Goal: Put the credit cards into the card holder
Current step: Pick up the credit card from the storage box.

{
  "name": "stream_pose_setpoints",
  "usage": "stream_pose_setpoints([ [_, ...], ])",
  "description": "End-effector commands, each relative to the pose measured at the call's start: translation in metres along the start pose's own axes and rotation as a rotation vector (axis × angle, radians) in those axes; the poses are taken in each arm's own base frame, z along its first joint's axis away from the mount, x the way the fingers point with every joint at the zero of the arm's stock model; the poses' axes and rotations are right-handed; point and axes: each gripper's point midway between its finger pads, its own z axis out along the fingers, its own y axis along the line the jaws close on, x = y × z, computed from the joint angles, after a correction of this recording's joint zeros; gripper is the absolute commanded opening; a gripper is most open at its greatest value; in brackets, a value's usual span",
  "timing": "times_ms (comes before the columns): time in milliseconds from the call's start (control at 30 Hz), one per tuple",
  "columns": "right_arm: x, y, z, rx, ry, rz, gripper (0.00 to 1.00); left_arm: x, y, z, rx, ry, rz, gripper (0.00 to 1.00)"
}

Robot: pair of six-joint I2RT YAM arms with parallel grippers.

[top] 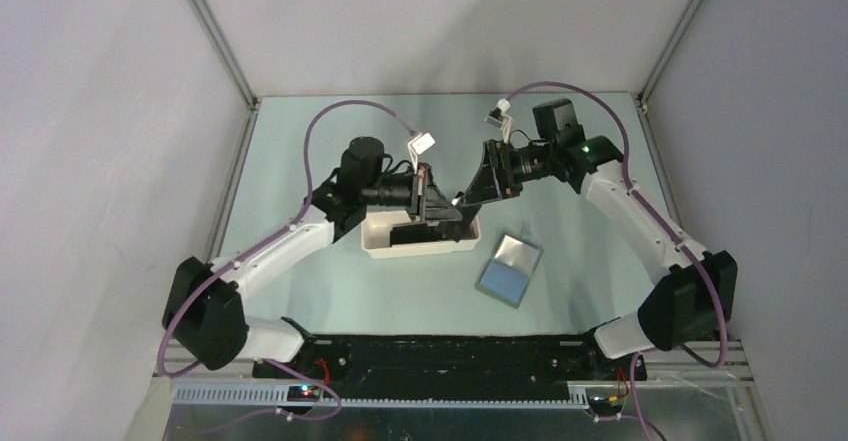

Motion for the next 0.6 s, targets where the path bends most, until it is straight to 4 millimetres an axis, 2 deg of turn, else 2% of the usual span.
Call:
stream_pose_setpoints([
  [0,-0.021,0.010,-0.020,0.095,-0.189,-0.027,0.78,-0.039,0.002,-0.014,-0.184,-0.236,-0.011,0.00],
  [33,-0.021,0.004,-0.020,0.098,-0.221,-0.027,0.86,-0.048,-0.006,-0.020,-0.190,-0.297,-0.030,0.00],
  [67,-0.021,0.014,-0.026,0.080,-0.254,-0.009,0.89,-0.056,-0.002,-0.023,-0.221,-0.369,-0.033,0.00],
  [100,-0.020,0.010,-0.026,0.060,-0.279,-0.010,0.91,-0.063,-0.013,-0.028,-0.199,-0.421,-0.060,0.00],
  [133,-0.020,0.018,-0.030,0.034,-0.306,0.019,0.92,-0.063,-0.013,-0.028,-0.190,-0.472,-0.095,0.00],
  [167,-0.017,0.018,-0.027,-0.002,-0.313,0.016,0.92,-0.069,-0.024,-0.032,-0.164,-0.513,-0.091,0.00],
  [200,-0.016,0.025,-0.029,-0.030,-0.328,0.045,0.91,-0.076,-0.035,-0.034,-0.121,-0.568,-0.097,0.00],
  [233,-0.014,0.029,-0.028,-0.075,-0.336,0.056,0.87,-0.075,-0.037,-0.034,-0.108,-0.586,-0.107,0.00],
  [267,-0.013,0.031,-0.028,-0.099,-0.336,0.065,0.84,-0.081,-0.051,-0.036,-0.056,-0.616,-0.108,0.00],
  [300,-0.012,0.037,-0.027,-0.148,-0.337,0.068,0.78,-0.080,-0.053,-0.035,-0.039,-0.620,-0.113,0.00],
  [333,-0.012,0.040,-0.027,-0.171,-0.335,0.070,0.76,-0.083,-0.062,-0.035,0.004,-0.634,-0.112,0.00],
  [433,-0.013,0.052,-0.027,-0.246,-0.333,0.052,0.67,-0.080,-0.073,-0.029,0.066,-0.613,-0.112,0.00],
  [567,-0.019,0.062,-0.030,-0.289,-0.345,0.026,0.56,-0.076,-0.077,-0.024,0.093,-0.593,-0.116,0.00],
])
